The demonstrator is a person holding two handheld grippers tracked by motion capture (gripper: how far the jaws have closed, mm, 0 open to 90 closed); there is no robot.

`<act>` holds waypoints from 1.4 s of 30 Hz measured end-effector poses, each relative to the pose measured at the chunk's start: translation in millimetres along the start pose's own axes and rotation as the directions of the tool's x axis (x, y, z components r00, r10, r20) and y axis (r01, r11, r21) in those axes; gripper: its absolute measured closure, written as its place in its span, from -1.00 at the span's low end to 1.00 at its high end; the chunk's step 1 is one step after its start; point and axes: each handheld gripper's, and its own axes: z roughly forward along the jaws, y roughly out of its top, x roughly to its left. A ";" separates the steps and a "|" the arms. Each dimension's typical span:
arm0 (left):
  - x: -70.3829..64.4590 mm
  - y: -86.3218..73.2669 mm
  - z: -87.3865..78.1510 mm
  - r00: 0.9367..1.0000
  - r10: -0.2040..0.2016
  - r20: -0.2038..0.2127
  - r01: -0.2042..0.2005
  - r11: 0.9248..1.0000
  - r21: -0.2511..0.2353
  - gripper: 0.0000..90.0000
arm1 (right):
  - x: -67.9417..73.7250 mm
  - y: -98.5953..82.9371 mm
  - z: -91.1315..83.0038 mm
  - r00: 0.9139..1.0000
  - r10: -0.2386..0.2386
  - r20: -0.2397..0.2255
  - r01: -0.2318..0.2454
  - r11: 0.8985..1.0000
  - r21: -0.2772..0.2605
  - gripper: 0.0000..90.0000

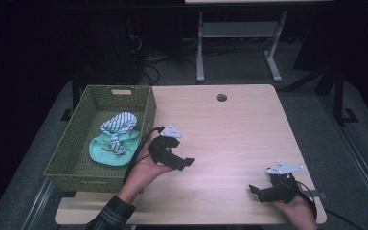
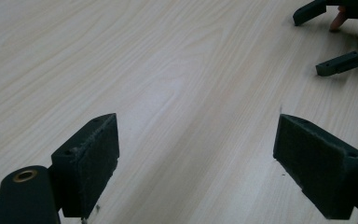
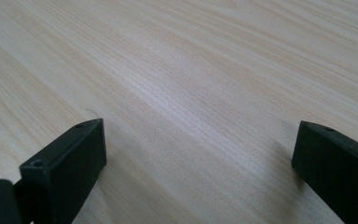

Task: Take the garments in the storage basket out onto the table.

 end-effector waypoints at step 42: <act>45.7 8.3 -61.2 0.999 -0.009 0.035 0.011 0.999 -0.049 -0.56 | -0.1 0.2 0.4 1.000 -0.004 -0.001 0.004 1.000 -0.003 -0.95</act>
